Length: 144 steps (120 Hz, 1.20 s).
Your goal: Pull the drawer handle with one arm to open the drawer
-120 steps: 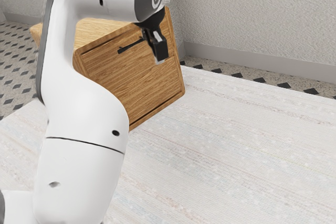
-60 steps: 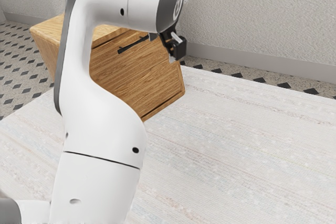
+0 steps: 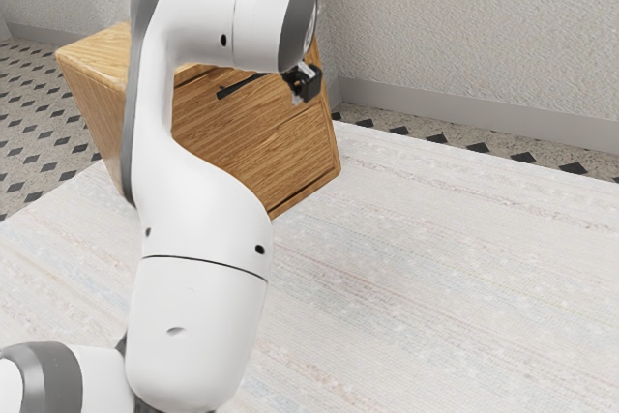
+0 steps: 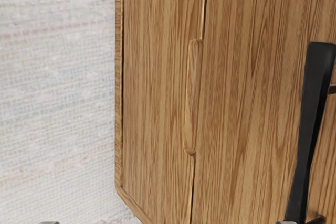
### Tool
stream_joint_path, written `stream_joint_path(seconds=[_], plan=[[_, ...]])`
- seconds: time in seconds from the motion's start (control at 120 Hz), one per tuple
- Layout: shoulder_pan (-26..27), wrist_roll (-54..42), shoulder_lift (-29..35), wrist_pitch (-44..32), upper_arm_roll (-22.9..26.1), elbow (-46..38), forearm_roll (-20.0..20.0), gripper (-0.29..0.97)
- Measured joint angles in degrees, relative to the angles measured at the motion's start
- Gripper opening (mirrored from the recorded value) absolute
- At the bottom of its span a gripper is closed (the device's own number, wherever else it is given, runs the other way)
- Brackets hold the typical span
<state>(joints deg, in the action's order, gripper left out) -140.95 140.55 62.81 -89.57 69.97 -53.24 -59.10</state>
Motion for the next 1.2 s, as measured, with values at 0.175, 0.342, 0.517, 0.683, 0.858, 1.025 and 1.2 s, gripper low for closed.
stream_joint_path(seconds=[0.175,0.342,0.517,0.683,0.858,1.025,1.2], plan=[[-0.71,-2.57,0.55,-0.60,0.02,-2.44,0.77,0.47],[-1.44,-5.14,1.36,-1.02,0.09,-3.61,0.92,0.43],[-2.14,-8.84,2.22,-1.62,-0.13,-3.46,1.08,0.40],[-2.30,-12.81,2.52,-2.84,-0.46,-3.33,2.54,0.39],[-2.27,-15.97,2.52,-3.30,-0.52,-3.55,4.07,0.37],[-2.31,-18.23,2.37,-3.68,-0.26,-3.73,4.18,0.32],[-1.98,-20.00,2.02,-5.15,-0.05,-3.16,3.79,0.27]])
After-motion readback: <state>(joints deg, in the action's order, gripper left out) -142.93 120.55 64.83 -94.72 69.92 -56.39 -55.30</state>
